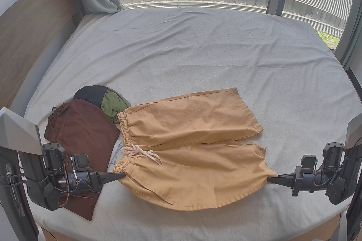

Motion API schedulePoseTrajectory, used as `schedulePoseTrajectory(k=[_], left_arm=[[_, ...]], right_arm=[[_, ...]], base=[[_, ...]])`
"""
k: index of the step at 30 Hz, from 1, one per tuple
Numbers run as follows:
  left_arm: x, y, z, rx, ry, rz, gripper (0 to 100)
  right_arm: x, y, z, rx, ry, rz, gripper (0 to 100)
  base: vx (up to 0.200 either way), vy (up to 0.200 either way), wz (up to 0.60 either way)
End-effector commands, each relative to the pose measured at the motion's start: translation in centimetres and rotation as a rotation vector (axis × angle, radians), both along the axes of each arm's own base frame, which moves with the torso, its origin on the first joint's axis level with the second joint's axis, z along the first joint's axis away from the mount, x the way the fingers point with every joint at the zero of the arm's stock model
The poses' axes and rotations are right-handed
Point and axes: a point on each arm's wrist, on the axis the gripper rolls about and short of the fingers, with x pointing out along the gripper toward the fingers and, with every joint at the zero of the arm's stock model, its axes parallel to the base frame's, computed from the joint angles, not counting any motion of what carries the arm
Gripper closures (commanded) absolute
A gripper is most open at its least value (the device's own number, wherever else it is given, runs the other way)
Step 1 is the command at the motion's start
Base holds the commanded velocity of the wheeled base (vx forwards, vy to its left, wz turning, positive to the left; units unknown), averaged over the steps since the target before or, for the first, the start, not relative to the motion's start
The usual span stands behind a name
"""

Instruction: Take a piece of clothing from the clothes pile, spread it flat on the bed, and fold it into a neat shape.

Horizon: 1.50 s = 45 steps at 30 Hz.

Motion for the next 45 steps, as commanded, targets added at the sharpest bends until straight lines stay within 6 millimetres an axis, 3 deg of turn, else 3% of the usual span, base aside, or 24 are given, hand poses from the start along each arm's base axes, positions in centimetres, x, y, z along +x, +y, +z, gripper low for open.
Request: schedulePoseTrajectory(k=[1, 24, 45], left_arm=[[0.3, 0.0, 0.5, -0.001, -0.025, 0.002, 100], [1.1, 0.3, 1.4, -0.032, -0.024, 0.030, 100], [1.5, 0.5, 2.5, -0.060, -0.029, 0.052, 100]], right_arm=[[0.0, -0.1, 0.8, 0.005, -0.026, -0.006, 100], [0.4, -0.3, 2.5, 0.031, -0.074, -0.034, 100], [3.3, -0.3, 4.0, 0.051, -0.129, -0.123, 100]], base=[[0.000, 0.000, 0.00], [0.000, 0.000, 0.00], [0.000, 0.000, 0.00]])
